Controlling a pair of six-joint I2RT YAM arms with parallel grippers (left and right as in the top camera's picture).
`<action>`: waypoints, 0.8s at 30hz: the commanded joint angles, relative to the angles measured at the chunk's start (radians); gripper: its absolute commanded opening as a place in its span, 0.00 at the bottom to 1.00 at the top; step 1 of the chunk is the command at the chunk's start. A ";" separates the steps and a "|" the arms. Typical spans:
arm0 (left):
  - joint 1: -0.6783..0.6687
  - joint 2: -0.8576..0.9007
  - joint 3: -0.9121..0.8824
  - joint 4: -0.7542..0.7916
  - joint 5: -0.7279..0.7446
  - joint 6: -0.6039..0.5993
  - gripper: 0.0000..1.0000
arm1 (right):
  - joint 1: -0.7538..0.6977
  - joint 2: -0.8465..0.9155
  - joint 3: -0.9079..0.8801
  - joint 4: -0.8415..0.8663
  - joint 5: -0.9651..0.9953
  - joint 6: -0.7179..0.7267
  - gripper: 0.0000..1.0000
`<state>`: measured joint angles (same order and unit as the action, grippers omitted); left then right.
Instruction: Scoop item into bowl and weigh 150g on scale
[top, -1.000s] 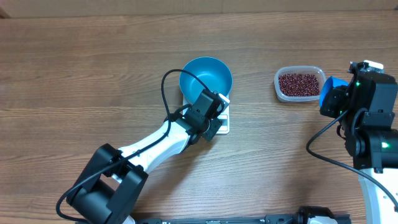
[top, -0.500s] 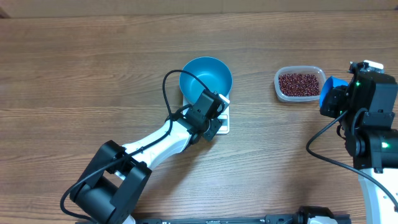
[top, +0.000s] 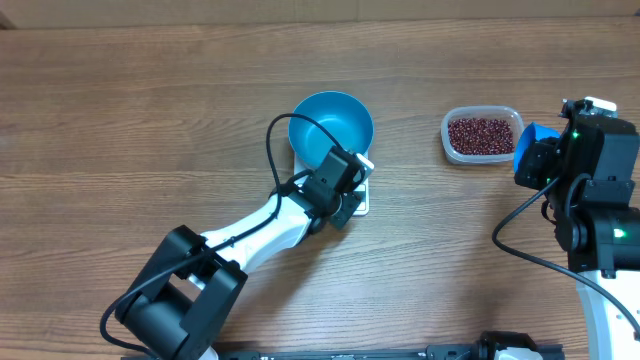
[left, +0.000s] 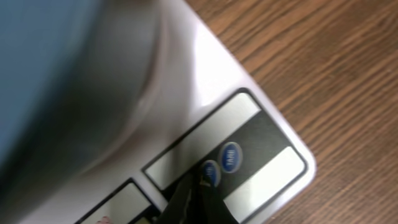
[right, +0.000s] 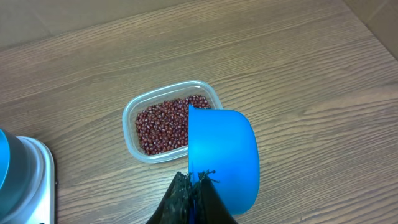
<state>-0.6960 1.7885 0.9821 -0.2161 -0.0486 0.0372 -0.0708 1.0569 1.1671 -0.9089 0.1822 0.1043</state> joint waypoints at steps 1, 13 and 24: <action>-0.019 0.016 -0.012 0.008 -0.018 0.027 0.04 | -0.003 0.000 0.032 0.005 -0.003 -0.001 0.04; 0.001 0.017 -0.013 0.004 -0.030 -0.026 0.04 | -0.003 -0.001 0.032 0.005 -0.003 0.000 0.04; 0.028 0.018 -0.018 0.004 -0.001 -0.028 0.04 | -0.003 -0.001 0.032 0.005 -0.004 0.003 0.04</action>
<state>-0.6682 1.7885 0.9783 -0.2127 -0.0635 -0.0074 -0.0704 1.0569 1.1671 -0.9089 0.1825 0.1040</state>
